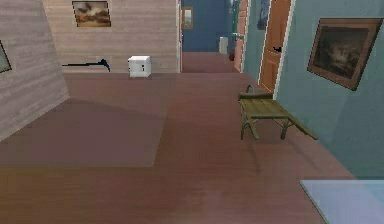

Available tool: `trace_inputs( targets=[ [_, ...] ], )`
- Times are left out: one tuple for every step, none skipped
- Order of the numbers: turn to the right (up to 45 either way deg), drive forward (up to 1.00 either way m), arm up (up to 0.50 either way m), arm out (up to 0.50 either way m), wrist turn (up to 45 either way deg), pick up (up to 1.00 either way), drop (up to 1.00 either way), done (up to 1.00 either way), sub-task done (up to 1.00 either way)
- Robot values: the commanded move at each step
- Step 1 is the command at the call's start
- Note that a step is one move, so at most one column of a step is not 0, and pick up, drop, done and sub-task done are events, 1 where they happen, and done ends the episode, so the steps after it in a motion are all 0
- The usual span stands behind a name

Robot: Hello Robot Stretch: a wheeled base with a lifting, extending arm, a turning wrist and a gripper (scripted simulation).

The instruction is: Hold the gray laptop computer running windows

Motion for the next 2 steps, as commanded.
trace_inputs(
  targets=[
    [0.0,0.0,0.0,0.0,45.0,0.0,0.0,0.0,0.0],
    [0.0,0.0,0.0,0.0,45.0,0.0,0.0,0.0,0.0]
  ],
)
